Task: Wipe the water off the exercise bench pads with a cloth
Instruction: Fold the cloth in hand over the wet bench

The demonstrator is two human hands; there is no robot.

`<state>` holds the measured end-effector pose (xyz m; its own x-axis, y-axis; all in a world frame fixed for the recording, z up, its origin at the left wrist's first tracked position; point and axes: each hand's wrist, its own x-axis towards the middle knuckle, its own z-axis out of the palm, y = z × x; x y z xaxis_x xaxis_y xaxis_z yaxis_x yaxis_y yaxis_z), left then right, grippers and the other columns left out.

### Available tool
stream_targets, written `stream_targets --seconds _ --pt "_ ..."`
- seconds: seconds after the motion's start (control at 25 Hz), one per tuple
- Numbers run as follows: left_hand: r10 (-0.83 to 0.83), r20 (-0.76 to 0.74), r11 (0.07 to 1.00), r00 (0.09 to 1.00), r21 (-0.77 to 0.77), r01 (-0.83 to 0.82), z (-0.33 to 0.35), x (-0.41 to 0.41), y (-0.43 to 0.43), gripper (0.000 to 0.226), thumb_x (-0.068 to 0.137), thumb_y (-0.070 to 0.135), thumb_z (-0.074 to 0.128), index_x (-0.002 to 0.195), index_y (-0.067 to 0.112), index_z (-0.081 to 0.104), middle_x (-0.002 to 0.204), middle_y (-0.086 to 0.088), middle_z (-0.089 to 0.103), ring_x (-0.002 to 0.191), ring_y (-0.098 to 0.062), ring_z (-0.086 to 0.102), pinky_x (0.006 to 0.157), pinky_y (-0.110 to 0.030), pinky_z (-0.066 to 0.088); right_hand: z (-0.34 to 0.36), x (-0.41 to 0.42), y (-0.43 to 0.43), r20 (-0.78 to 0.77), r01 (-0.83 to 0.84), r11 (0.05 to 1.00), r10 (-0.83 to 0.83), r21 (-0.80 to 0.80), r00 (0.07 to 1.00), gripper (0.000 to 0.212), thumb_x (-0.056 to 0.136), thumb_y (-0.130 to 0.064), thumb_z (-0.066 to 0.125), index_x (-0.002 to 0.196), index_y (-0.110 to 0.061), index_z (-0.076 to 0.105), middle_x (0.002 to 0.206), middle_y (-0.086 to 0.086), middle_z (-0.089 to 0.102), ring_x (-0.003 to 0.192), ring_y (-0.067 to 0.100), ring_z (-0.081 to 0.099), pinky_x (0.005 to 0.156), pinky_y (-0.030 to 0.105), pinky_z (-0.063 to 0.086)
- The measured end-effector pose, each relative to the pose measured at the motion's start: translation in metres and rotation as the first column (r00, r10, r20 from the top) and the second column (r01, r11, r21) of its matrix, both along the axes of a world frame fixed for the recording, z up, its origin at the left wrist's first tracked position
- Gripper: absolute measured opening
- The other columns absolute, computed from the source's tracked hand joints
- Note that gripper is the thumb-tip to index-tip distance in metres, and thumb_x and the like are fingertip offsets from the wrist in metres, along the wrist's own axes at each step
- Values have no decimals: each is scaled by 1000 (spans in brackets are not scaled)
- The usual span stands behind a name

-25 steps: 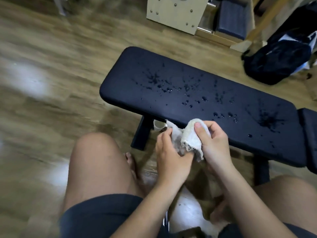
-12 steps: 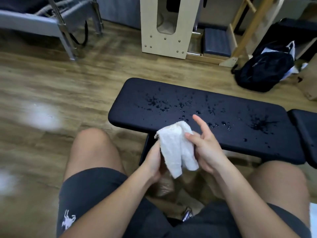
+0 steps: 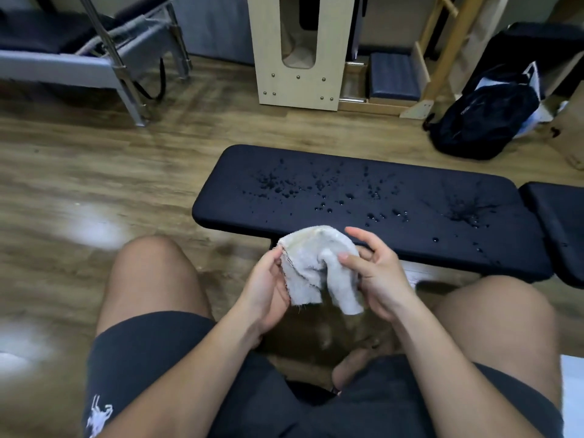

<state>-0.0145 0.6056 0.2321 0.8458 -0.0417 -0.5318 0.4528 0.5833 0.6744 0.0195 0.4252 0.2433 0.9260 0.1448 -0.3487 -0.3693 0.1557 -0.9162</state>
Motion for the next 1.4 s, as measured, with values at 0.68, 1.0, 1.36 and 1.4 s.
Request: stream_targets --seconds 0.68,1.0,1.36,1.4 --pt "24 60 978 998 -206 -11 -24 12 1 56 88 27 42 135 -2 51 134 -26 57 126 -37 54 108 -48 41 -15 15 21 -52 141 963 -132 228 990 32 90 7 56 116 -10 64 101 11 70 100 25 65 92 46 52" --pt "-9 83 987 997 158 -5 -28 34 -1 25 94 15 59 114 1 66 108 -17 72 95 -23 69 78 -31 54 -19 33 2 40 36 995 -40 92 998 53 77 8 70 122 -17 58 99 10 69 91 23 68 78 38 56" --pt "30 27 955 999 296 -37 -21 42 3 25 102 25 50 103 10 70 101 -9 75 98 -24 69 89 -39 53 -36 35 6 -219 28 998 -40 -59 975 41 84 -34 71 120 -22 59 92 0 70 93 18 65 84 37 51" --pt "43 -1 966 999 257 -41 -19 42 4 26 102 28 51 108 10 69 105 -11 74 101 -26 69 92 -41 53 -39 33 9 -351 -74 997 67 -6 934 47 81 -47 69 118 -20 60 94 1 71 97 22 64 89 40 48"
